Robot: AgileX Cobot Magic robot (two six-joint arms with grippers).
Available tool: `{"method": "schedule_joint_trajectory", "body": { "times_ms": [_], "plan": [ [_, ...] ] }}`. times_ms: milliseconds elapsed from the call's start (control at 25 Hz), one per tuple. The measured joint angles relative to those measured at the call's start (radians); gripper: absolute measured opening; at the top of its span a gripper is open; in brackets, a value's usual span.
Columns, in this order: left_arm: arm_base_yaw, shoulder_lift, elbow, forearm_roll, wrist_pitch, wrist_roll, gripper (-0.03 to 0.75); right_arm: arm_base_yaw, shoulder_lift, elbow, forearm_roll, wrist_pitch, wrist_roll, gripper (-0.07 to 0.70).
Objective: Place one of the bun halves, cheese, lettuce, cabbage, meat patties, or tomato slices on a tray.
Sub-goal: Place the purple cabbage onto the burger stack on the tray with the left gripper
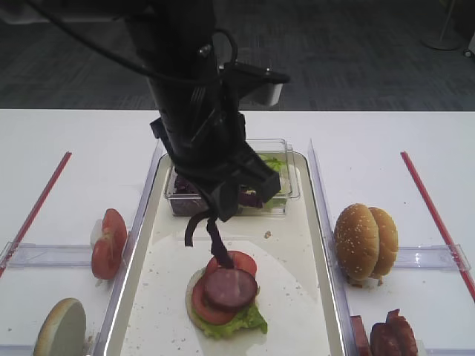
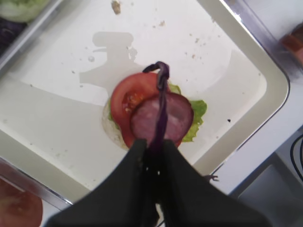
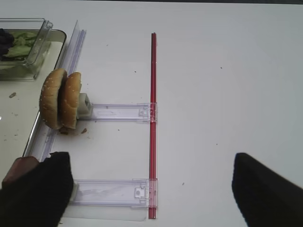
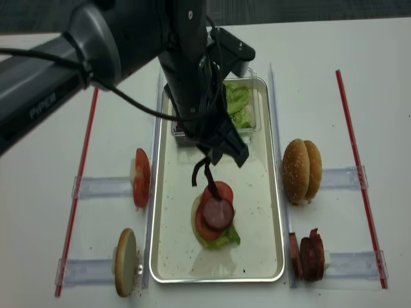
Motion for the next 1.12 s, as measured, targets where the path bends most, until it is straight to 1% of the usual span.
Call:
{"method": "schedule_joint_trajectory", "body": {
  "times_ms": [160,360,520,960,1120],
  "plan": [
    [-0.029,-0.006,0.073,0.0,-0.002,-0.004,0.032,0.0,0.0,0.0,0.0,0.0,0.0,0.692],
    [-0.071,-0.006,0.111,-0.002,-0.008,-0.004,0.032,0.0,0.0,0.0,0.0,0.0,0.0,0.692],
    [-0.092,-0.006,0.113,-0.004,-0.01,-0.005,0.032,0.0,0.0,0.0,0.0,0.0,0.0,0.692],
    [-0.092,-0.005,0.113,0.023,-0.01,-0.005,0.032,0.0,0.0,0.0,0.0,0.0,0.0,0.692],
    [-0.092,0.031,0.113,0.026,-0.012,0.0,0.032,0.0,0.0,0.0,0.0,0.0,0.0,0.692]
  ]
}}
